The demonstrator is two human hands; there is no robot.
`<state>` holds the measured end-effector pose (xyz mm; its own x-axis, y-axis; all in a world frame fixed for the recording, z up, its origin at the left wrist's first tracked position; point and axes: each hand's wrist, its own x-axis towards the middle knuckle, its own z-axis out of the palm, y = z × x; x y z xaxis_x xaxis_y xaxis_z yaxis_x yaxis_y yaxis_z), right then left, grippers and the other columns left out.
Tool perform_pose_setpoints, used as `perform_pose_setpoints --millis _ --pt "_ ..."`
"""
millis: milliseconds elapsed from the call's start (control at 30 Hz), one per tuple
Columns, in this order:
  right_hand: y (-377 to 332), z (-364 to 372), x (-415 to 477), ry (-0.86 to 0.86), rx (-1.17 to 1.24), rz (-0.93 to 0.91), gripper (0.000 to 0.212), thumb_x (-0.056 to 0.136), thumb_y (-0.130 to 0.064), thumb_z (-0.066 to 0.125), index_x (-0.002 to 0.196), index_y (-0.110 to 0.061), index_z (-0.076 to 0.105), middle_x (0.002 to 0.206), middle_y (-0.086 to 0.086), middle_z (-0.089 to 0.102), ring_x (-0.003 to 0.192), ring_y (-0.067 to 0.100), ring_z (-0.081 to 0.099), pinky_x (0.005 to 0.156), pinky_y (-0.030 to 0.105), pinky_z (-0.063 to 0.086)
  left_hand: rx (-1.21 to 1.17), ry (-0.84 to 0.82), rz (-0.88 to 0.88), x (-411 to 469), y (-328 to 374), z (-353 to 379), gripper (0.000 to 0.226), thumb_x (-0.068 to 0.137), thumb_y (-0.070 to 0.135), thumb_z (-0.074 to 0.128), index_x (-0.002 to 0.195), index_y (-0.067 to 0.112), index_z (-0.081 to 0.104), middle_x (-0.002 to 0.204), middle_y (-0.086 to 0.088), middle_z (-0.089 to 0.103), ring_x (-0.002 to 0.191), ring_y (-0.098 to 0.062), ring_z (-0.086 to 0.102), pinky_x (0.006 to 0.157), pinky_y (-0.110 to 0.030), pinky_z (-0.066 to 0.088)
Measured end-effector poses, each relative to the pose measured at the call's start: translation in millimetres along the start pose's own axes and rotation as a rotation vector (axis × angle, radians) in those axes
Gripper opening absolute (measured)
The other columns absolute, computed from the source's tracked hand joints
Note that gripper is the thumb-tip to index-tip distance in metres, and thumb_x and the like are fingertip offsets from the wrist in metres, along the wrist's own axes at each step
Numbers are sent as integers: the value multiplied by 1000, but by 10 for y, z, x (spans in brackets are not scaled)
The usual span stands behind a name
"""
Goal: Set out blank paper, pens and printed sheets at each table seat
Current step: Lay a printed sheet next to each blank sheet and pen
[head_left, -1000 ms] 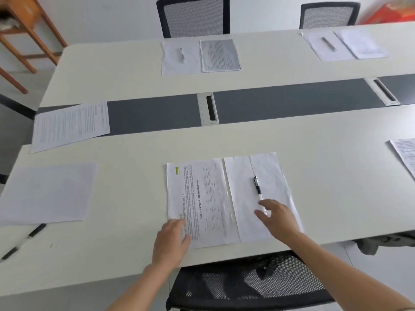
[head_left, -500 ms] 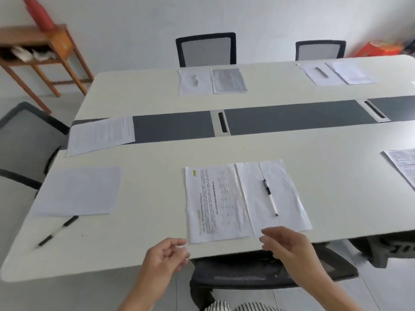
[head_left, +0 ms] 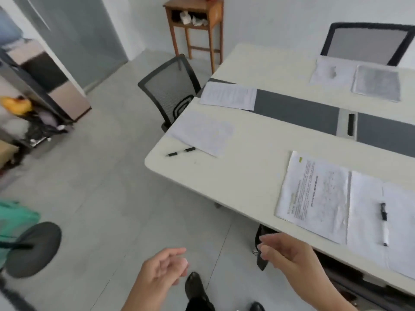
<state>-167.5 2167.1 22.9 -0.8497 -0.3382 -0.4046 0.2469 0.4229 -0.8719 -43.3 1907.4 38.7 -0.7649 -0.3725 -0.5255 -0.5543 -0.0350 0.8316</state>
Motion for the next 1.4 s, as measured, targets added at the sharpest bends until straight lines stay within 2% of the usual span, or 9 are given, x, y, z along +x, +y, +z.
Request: perform_pose_setpoints --millis 167,300,567,700,867,1000,1100,1167,1400 --pt "-393 706 246 -96 -56 -48 13 83 -11 74 88 -24 76 74 -5 76 59 4 65 59 17 50 -71 95 -10 14 -107 -811 39 65 29 67 99 12 69 84 -9 76 77 -19 73 68 -28 55" --pt "-821 1450 565 -111 -106 -96 13 83 -12 75 89 -24 75 77 -6 77 71 5 70 64 9 49 -69 135 2 139 -132 -1668 50 59 42 73 100 15 69 86 -6 76 80 -17 73 71 -26 53" --pt "-1502 2565 997 -122 -56 -127 16 83 -12 74 94 -25 74 87 -7 78 83 10 73 78 34 55 -90 240 12 576 -93 -2997 33 73 29 72 101 11 70 86 -10 75 78 -19 73 75 -34 54" --pt "-1642 2686 1379 -60 -61 -77 16 83 -13 74 92 -25 75 87 -5 78 82 13 73 77 39 56 -89 196 8 1116 56 -3220 39 66 29 65 101 11 69 85 -9 76 78 -19 72 73 -32 55" --pt "-1947 2837 2143 35 -14 -52 16 83 -9 73 91 -24 75 83 -6 78 80 11 74 74 35 54 -50 100 52 1996 492 -3518 48 60 40 71 101 15 68 88 -9 75 81 -19 72 70 -26 55" --pt "-2363 3019 2817 68 42 -64 16 84 -9 71 92 -22 74 83 -5 78 80 12 74 67 28 56 10 78 93 2658 989 -3865 40 67 33 65 103 14 68 89 -12 74 84 -24 71 69 -23 55" --pt "-2725 3111 3248 83 44 -103 15 84 -11 72 91 -25 74 84 -6 78 81 13 73 73 30 56 27 70 122 3121 1376 -4083 40 67 32 65 102 14 68 90 -11 74 83 -22 71 70 -26 55" --pt "-2914 3101 3474 82 27 -110 15 84 -15 73 91 -28 74 85 -7 77 78 14 72 66 34 57 35 50 120 3394 1570 -4147 39 68 31 64 102 14 68 89 -11 74 82 -22 71 70 -27 54" --pt "-3158 3059 4212 287 56 -33 17 84 -12 73 91 -27 74 83 -9 78 72 1 69 69 19 54 146 -170 50 4541 2111 -4314 39 67 29 64 103 14 68 89 -8 76 83 -18 72 69 -23 54"
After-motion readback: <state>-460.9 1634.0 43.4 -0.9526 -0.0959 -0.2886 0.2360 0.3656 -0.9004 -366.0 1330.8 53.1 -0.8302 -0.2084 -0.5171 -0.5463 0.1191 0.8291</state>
